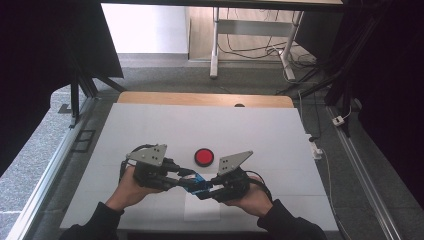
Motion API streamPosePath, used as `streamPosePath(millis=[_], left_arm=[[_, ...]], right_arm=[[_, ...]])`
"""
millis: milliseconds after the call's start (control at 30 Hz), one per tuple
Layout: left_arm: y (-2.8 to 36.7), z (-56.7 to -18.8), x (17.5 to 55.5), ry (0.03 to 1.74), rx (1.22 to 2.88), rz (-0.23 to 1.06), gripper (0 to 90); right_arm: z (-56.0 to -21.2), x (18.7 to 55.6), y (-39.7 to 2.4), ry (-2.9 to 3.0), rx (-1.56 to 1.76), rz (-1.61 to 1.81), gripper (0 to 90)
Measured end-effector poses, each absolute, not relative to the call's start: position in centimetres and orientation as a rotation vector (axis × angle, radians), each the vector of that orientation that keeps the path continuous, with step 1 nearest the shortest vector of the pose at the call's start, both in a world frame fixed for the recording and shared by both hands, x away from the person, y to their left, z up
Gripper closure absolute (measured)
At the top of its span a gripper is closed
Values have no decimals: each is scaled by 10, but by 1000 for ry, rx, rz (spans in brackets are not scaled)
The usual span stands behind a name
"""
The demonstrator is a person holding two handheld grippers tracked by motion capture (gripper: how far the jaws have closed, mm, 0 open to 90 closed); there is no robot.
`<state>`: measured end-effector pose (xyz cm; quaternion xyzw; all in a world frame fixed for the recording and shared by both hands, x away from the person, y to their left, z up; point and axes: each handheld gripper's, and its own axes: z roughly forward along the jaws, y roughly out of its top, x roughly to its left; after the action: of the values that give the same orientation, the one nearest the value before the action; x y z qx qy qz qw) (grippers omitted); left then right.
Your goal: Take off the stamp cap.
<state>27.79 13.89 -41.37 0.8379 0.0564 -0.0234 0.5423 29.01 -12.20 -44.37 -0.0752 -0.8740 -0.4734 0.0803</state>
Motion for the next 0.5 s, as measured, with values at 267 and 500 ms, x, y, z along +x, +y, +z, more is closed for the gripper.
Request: streamPosePath(millis=[267,500], left_arm=[[141,-412,277,179,1988,-37,711],[141,-413,277,203,1993,-21,710]], right_arm=[[-442,287,-126,-2682,-216,-1443,689],[-441,286,-130,-2728,-218,-1453,689]])
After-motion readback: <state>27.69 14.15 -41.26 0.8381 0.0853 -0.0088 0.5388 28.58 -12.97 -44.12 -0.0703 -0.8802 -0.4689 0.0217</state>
